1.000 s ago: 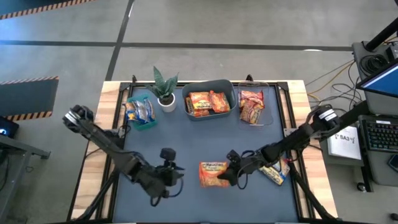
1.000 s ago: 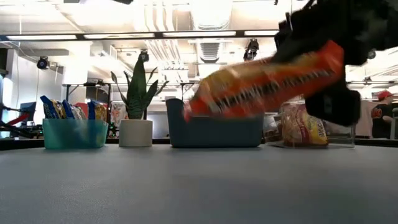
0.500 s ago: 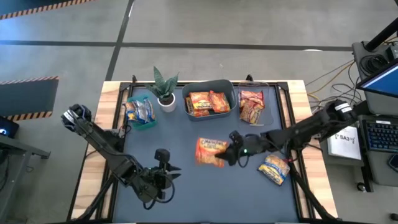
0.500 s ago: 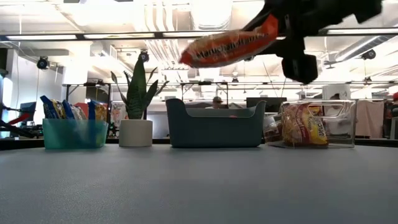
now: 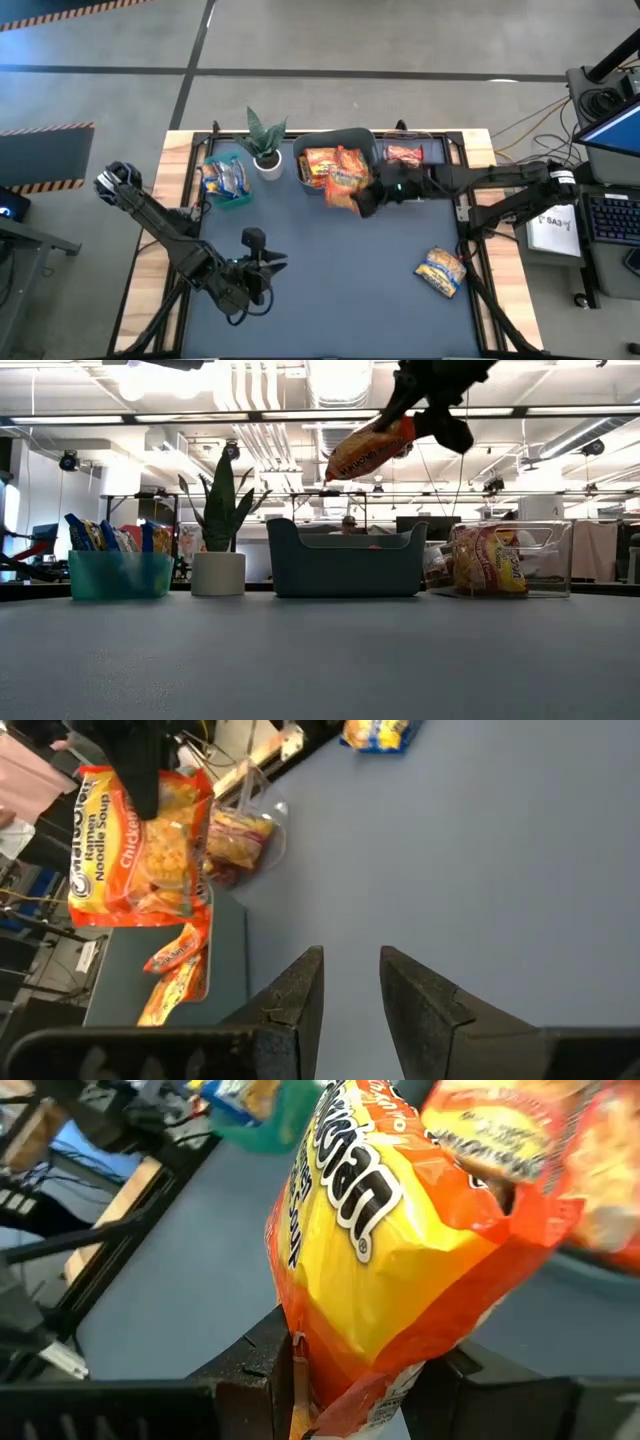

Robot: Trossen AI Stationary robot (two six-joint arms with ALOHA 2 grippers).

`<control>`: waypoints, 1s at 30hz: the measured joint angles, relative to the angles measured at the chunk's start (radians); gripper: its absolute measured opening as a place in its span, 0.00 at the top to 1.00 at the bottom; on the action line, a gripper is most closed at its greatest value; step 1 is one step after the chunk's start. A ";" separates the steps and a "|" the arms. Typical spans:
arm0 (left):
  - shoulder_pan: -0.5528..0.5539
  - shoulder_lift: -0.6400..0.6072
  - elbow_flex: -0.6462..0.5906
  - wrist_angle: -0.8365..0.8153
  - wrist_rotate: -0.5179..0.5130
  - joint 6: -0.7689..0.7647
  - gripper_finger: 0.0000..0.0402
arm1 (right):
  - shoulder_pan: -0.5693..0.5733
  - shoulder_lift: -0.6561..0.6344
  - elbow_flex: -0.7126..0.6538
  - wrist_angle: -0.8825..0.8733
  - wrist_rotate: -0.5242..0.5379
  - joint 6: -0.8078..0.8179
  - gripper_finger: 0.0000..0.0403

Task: Sort Maruchan noodles
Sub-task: Put the orange noodle pack into the blue bin

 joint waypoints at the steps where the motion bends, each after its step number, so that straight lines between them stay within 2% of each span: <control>1: 0.004 -0.020 -0.016 0.015 0.000 0.008 0.79 | -0.028 0.006 0.026 -0.029 -0.016 -0.014 0.69; 6: 0.026 -0.153 -0.157 0.128 -0.004 0.048 0.79 | -0.159 0.067 0.154 -0.103 -0.106 -0.090 0.69; 11: 0.035 -0.305 -0.304 0.305 -0.028 0.133 0.79 | -0.276 0.183 0.250 -0.110 -0.275 -0.128 0.69; 13: 0.035 -0.358 -0.337 0.362 -0.029 0.162 0.79 | -0.310 0.239 0.289 -0.116 -0.312 -0.151 0.69; 20: 0.035 -0.469 -0.380 0.370 -0.025 0.137 0.79 | -0.376 0.433 0.420 -0.157 -0.354 -0.235 0.69; 30: 0.035 -0.473 -0.405 0.371 -0.023 0.143 0.79 | -0.406 0.585 0.537 -0.175 -0.380 -0.261 0.69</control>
